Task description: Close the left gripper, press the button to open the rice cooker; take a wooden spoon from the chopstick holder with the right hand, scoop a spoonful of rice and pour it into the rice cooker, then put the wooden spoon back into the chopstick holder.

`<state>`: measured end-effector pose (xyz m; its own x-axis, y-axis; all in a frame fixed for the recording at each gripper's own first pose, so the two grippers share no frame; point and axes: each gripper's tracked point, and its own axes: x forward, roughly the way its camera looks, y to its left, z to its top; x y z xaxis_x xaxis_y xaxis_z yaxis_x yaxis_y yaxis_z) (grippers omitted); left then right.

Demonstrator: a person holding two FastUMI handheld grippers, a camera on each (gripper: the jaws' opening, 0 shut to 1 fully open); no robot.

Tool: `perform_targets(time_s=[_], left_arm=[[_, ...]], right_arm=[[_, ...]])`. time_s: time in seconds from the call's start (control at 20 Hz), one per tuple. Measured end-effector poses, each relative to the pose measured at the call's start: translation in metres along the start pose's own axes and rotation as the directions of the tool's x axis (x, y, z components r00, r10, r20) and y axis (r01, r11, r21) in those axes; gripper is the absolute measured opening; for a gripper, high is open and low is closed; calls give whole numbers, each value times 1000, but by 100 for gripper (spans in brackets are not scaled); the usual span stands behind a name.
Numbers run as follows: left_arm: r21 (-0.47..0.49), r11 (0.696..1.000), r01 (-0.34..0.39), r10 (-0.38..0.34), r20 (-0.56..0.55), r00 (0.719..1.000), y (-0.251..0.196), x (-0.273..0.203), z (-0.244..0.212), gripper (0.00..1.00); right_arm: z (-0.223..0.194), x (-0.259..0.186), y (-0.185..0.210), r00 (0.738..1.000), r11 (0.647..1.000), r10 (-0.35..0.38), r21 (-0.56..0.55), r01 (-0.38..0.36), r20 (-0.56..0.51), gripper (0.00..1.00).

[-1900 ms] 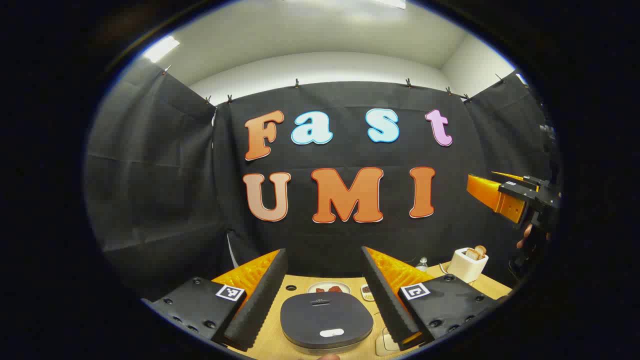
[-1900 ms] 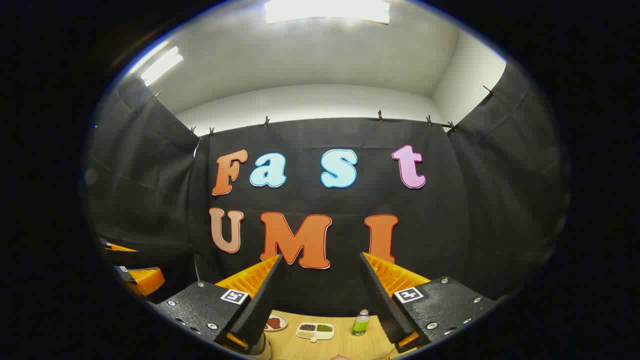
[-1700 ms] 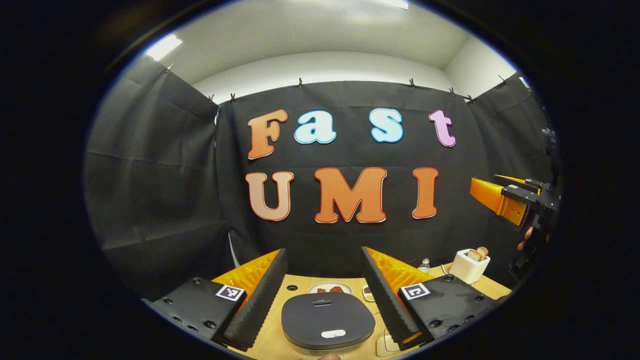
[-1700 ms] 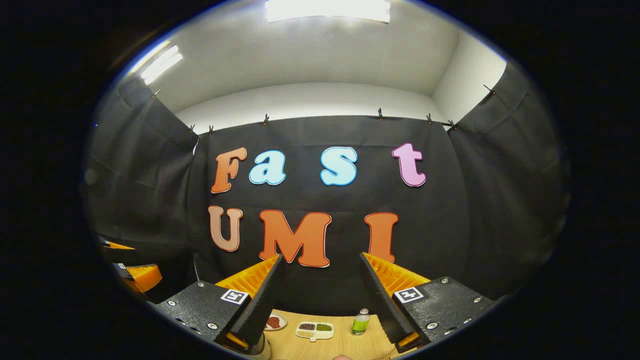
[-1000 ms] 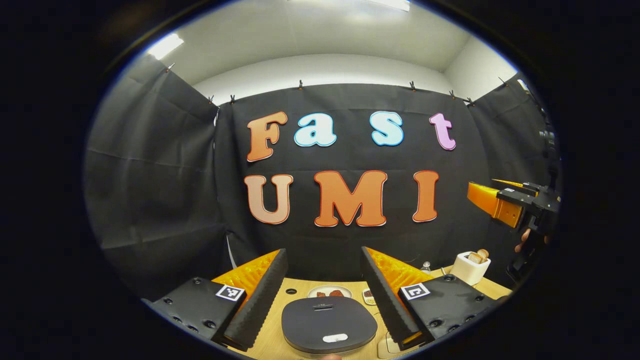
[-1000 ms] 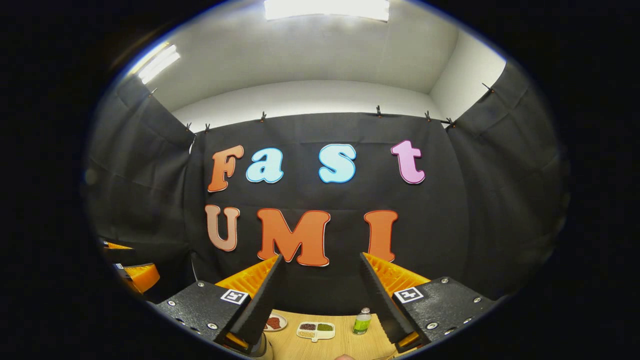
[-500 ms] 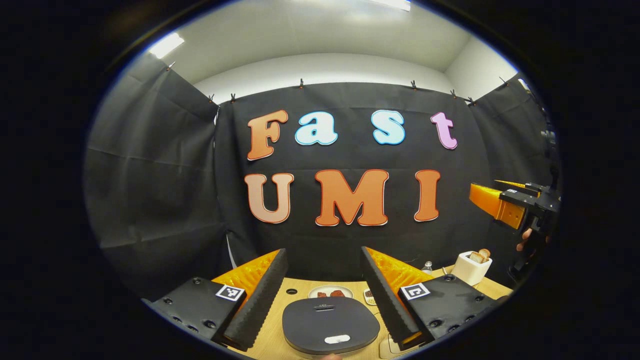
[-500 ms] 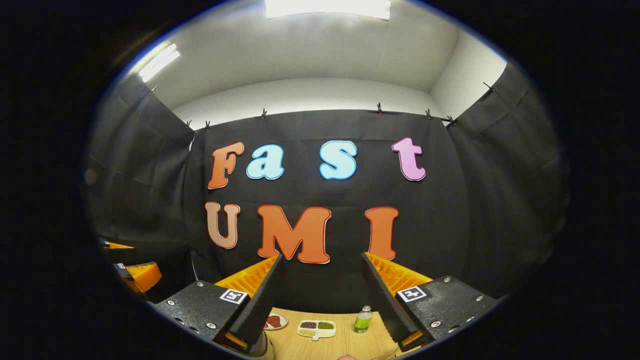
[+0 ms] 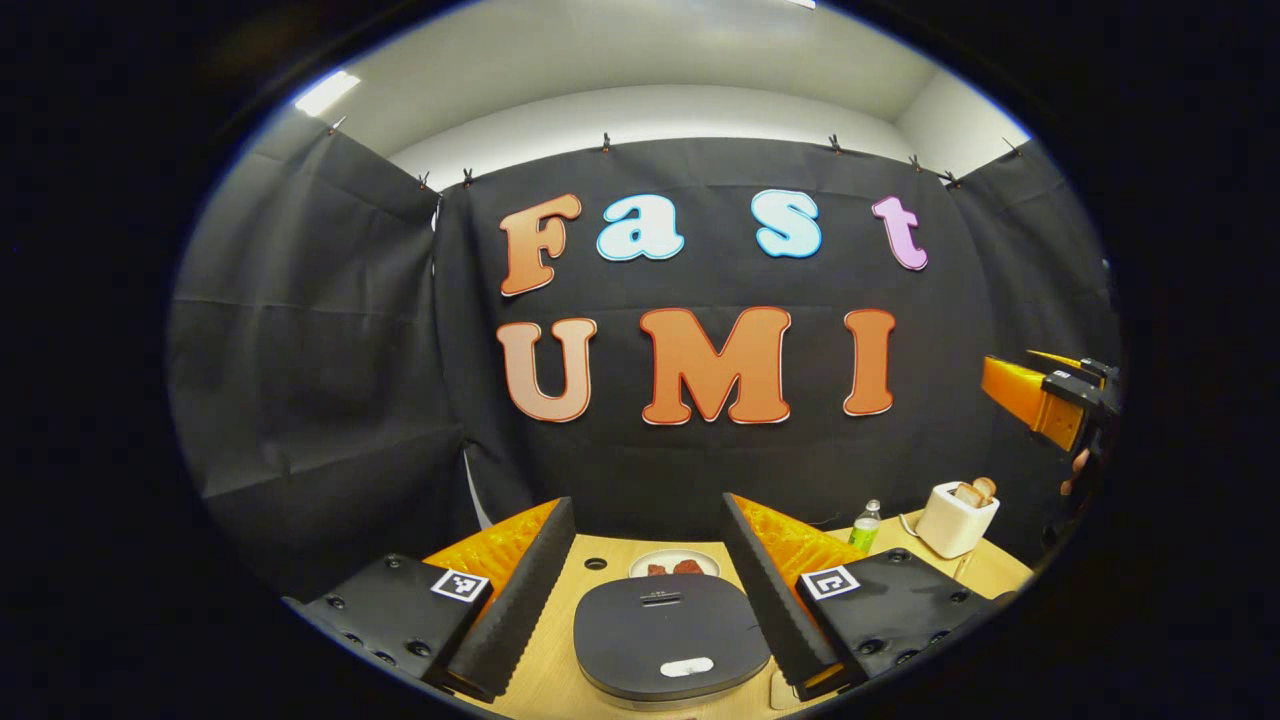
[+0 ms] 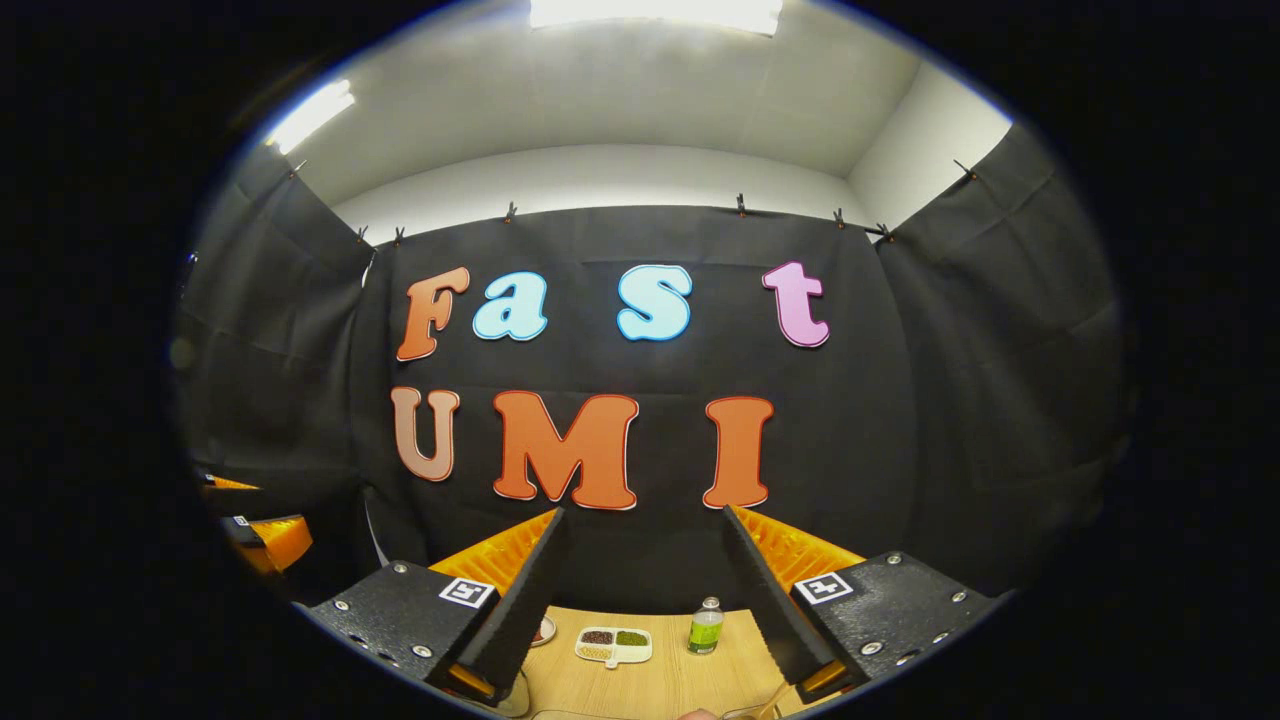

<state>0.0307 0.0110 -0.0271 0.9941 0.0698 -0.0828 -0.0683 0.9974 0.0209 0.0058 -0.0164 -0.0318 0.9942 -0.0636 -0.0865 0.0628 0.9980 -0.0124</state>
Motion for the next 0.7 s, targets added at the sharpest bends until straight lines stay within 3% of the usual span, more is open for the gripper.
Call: perform_targets(time_s=[0.25, 0.35, 0.5, 0.7], left_arm=[[22, 998, -54, 55, -68, 996, -13, 15, -10, 34], [-28, 1000, -13, 9, -128, 992, -29, 19, -22, 7], [-102, 995, 3, -31, -271, 962, -38, 24, -48, 5], [-152, 988, -11, -66, -495, 867, -44, 36, -99, 5]], right_arm=[[-8, 6, -42, 1000, 1000, 7, -3, -7, 18, 93], [-16, 5, -57, 1000, 1000, 5, -15, -5, 15, 94], [-34, 3, -82, 1000, 999, -8, -39, 8, -3, 94], [-58, 2, -106, 998, 998, -23, -67, 20, -53, 94]])
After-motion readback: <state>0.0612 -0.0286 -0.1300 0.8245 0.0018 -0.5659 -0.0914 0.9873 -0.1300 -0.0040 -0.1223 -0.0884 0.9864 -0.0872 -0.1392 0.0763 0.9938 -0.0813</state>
